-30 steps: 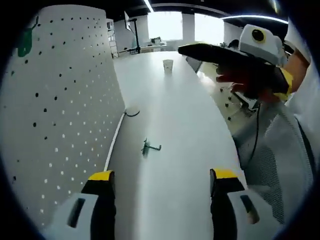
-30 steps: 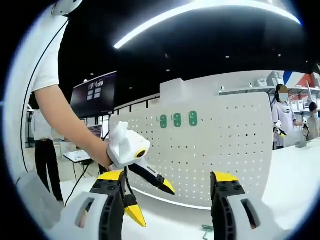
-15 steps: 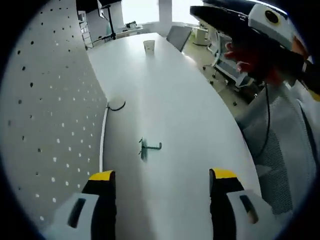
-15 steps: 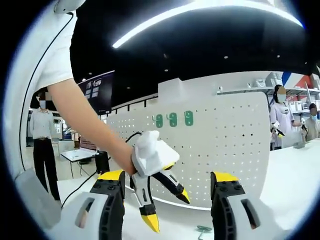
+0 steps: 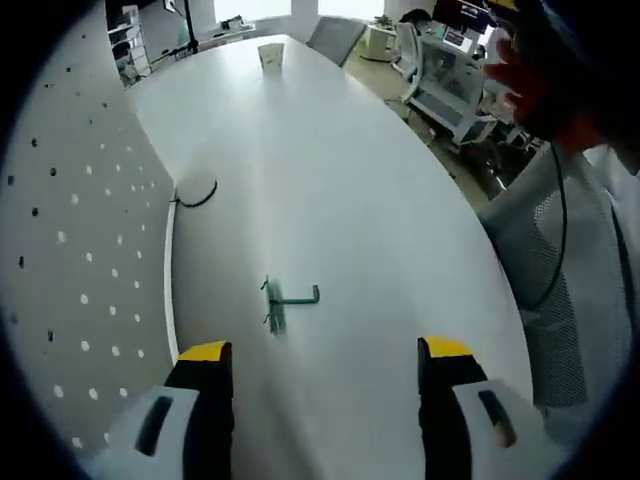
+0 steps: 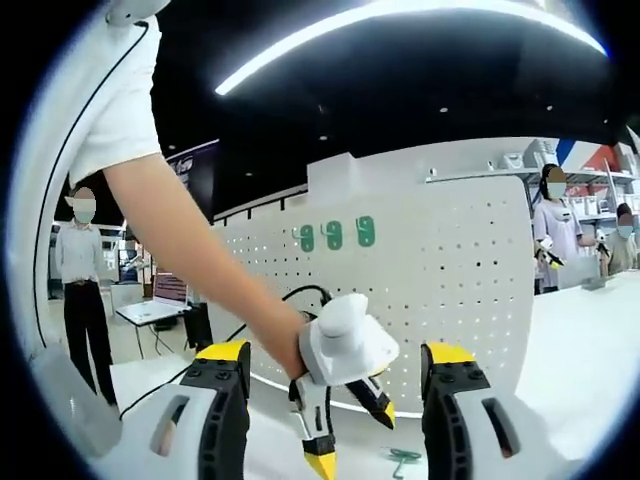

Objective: Insert the hook assembly into the mounting plate slot until the hook locks in place.

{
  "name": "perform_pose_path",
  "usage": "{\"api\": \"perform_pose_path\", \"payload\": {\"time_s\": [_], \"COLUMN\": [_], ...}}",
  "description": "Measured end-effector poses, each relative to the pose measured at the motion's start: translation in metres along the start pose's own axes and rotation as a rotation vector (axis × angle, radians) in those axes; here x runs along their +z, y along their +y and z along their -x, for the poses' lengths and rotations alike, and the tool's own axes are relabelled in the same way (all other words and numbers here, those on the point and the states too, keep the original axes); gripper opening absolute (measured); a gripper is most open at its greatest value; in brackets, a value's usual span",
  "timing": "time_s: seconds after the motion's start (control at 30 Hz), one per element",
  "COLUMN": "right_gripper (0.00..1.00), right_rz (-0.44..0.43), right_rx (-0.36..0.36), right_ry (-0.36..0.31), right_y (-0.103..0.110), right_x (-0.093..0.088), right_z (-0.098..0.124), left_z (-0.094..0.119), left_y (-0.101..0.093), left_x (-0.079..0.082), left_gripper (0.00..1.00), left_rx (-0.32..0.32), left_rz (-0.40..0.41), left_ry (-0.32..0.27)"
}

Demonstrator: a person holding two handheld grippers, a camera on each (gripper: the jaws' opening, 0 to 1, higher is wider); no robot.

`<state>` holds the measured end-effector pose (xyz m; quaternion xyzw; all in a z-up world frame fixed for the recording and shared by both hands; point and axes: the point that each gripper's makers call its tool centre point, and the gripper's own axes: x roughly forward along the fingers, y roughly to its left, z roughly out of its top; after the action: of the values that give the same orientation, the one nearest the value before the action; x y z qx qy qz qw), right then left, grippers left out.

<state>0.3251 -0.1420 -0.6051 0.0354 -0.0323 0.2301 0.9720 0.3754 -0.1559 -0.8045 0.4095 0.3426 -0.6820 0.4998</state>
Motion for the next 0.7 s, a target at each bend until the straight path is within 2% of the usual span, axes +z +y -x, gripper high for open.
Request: {"api": "perform_pose_path", "payload": {"time_s": [0.27, 0.53, 0.7], "right_gripper": [0.67, 0.66, 0.66], "right_rz": [-0.005, -0.011, -0.011], "right_rx": [-0.01, -0.026, -0.037], "right_ry": [0.002, 0.003, 0.002], "right_y": [-0.002, -0.006, -0.009], "right_x": [0.0, -0.002, -0.002], "right_z": [0.0, 0.002, 0.004], "left_z": [-0.016, -0.028, -0.03], "left_y": [0.009, 0.014, 0.02], "left_x": [0.003, -0.001, -0.002], "left_gripper": [0.76, 0.75, 0.7], "left_rx": [-0.028, -0.035, -0.016], "left_rz": [-0.016, -0.04, -0.058], "left_ry": [0.04, 0.075, 0.088]}}
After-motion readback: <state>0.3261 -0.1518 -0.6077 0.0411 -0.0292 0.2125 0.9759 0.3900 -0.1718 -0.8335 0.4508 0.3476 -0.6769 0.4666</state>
